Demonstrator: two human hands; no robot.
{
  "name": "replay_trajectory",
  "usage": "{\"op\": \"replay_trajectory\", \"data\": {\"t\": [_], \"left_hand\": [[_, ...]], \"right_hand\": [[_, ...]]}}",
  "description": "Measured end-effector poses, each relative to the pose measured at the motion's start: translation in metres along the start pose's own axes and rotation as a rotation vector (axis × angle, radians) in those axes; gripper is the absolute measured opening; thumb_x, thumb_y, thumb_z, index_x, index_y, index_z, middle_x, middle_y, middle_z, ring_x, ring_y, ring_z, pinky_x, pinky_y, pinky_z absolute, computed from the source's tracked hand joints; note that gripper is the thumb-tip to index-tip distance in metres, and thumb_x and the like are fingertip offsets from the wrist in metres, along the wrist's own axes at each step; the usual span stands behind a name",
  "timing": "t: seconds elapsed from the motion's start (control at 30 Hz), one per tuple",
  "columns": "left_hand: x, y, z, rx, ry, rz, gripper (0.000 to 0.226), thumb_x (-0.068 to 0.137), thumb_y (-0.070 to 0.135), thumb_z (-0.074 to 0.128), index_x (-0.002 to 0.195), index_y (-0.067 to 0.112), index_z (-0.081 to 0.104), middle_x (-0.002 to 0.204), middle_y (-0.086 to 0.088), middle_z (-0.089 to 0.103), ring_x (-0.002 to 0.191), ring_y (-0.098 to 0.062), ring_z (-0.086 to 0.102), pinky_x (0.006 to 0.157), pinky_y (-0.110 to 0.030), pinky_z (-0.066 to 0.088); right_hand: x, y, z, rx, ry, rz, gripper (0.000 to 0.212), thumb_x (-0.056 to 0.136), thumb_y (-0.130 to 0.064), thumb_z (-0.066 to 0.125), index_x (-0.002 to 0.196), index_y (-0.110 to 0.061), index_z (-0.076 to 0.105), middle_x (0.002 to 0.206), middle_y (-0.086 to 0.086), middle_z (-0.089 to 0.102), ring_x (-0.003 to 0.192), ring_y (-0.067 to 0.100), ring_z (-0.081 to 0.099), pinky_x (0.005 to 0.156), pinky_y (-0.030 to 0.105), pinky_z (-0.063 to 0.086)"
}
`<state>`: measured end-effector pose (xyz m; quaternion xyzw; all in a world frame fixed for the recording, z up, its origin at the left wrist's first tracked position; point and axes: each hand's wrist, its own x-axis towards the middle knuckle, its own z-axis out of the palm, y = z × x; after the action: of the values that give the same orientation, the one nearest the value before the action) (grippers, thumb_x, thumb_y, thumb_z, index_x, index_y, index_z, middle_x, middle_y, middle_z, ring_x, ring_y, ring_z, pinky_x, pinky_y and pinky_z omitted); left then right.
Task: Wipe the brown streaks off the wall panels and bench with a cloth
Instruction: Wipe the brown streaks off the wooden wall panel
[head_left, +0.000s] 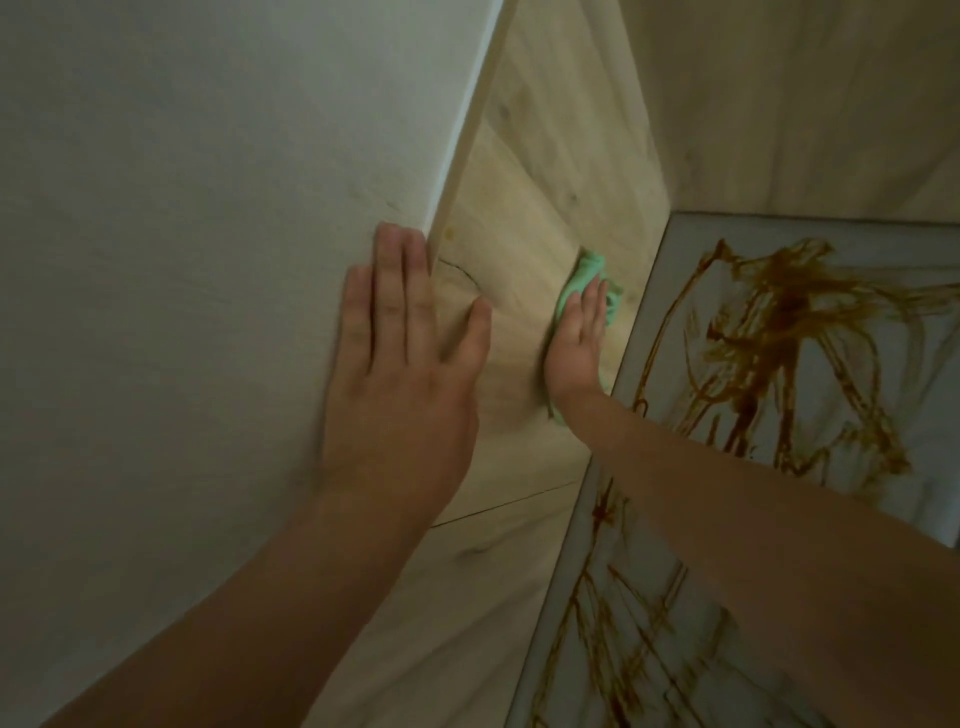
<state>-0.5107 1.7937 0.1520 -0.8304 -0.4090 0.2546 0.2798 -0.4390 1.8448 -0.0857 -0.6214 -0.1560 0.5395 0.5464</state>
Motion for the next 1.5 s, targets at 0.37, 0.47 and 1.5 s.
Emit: {"op": "replay_trajectory", "data": {"t": [0.37,0.47,1.5], "left_hand": [[0.004,0.003,0.017,-0.060,0.055,-0.014,0.067,0.095,0.039,0.063,0.156,0.024,0.040,0.162,-0.043,-0.002,0.152,-0.058,-0.005,0.122,-0.063,-0.011],[0.004,0.004,0.020,-0.061,0.068,-0.012,0.066,0.096,0.038,0.062,0.156,0.024,0.039,0.161,-0.043,-0.002,0.152,-0.058,-0.004,0.122,-0.065,-0.010],[-0.157,-0.025,-0.075,-0.759,0.013,-0.416,0.066,0.082,0.007,0.043,0.147,-0.005,0.045,0.157,-0.024,0.040,0.156,-0.036,0.018,0.127,-0.049,0.020]], "right_hand": [[0.148,0.182,-0.024,0.179,0.118,0.507,0.141,0.045,-0.108,0.019,0.164,-0.033,0.024,0.170,-0.006,0.025,0.157,0.018,0.020,0.129,0.046,0.009],[0.138,0.184,-0.023,0.237,0.157,0.509,0.122,0.057,-0.095,0.020,0.163,-0.035,0.026,0.170,-0.007,0.025,0.157,0.018,0.020,0.129,0.047,0.009],[-0.188,-0.173,0.013,0.133,-0.275,0.021,0.067,0.099,-0.059,0.034,0.162,-0.038,0.027,0.169,-0.004,0.026,0.155,0.020,0.023,0.128,0.047,0.019]]}}
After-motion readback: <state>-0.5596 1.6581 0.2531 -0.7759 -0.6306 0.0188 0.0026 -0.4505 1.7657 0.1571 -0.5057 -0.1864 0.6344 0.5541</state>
